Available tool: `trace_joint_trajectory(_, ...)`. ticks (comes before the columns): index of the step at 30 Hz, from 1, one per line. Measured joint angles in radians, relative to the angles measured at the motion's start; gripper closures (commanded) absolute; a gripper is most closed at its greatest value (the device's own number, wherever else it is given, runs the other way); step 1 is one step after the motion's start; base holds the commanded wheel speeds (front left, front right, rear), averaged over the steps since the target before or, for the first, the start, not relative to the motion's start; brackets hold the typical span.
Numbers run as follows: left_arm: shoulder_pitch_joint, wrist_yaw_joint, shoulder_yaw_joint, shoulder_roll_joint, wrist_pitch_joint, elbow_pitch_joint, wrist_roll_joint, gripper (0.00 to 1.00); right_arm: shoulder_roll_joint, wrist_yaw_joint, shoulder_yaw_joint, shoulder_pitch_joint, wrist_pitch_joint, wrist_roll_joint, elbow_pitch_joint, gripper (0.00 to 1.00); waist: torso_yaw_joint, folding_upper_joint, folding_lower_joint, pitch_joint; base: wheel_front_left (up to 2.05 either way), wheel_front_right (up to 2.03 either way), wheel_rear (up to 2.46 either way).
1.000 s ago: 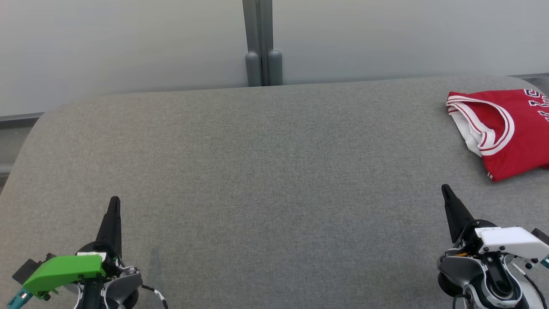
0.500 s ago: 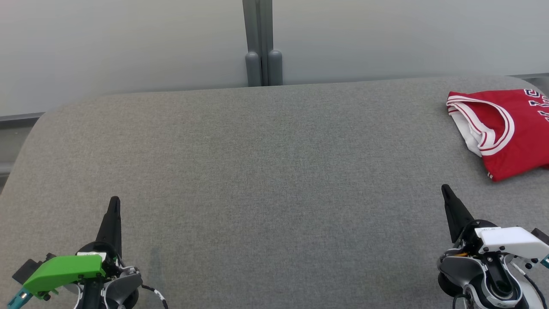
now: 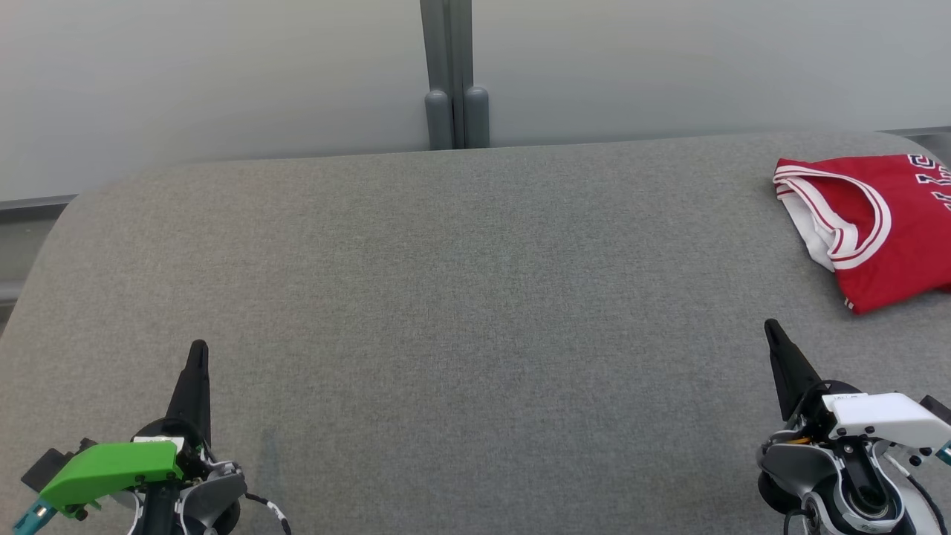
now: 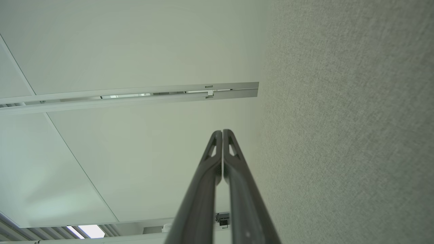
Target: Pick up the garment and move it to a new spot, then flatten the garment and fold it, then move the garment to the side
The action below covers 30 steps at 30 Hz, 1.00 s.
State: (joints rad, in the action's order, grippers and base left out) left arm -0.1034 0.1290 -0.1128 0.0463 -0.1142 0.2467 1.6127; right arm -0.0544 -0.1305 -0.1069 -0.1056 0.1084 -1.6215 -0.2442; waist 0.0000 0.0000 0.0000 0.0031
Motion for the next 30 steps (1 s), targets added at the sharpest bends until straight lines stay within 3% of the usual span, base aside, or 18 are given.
trace_joint_trajectory(30, 0.000, 0.000, 0.000, 0.000, 0.000, 0.000, 0.000, 1.00, 0.002, 0.000, -0.003, 0.000, 0.002, 0.004, 0.000, 1.00, 0.000, 0.0000, 0.0000, 0.000, 0.00, 0.00, 0.00)
